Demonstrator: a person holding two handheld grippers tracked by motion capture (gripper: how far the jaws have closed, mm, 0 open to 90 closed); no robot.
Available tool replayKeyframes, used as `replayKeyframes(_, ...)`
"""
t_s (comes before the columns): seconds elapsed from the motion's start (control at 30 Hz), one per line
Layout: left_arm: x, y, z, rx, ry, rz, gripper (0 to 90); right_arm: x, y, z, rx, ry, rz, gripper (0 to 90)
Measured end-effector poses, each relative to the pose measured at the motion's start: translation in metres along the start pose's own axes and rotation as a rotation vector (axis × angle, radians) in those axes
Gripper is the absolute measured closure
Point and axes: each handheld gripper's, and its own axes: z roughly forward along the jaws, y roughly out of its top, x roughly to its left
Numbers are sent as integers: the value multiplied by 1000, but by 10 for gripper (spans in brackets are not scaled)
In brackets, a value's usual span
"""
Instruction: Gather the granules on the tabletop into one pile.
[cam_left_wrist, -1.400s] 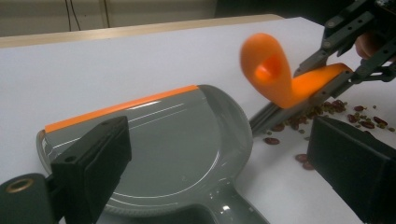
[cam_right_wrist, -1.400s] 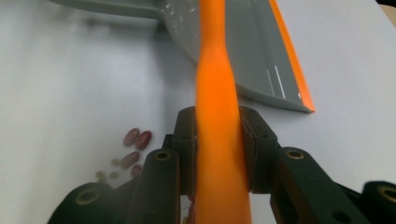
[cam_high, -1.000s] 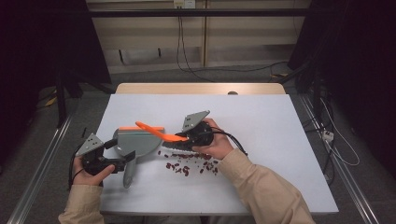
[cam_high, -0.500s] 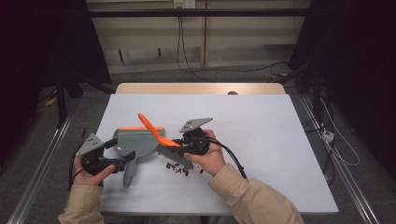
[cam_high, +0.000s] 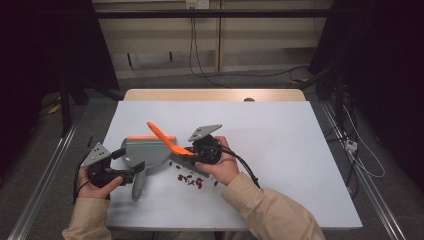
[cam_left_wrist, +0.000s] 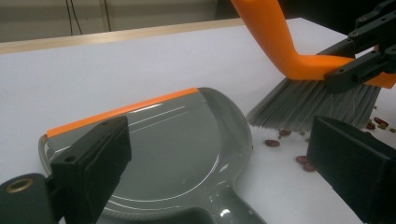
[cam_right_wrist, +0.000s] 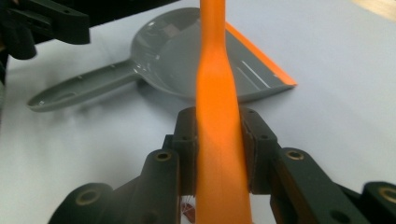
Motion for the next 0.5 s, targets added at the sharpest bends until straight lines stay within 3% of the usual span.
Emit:
replayKeyframes(0.3,-1,0,0,-1,0,1,65,-1,-3,5,39,-3,-14,712)
replayKeyframes(0.5,-1,0,0,-3,-3,2,65,0,2,12,19,18,-20,712)
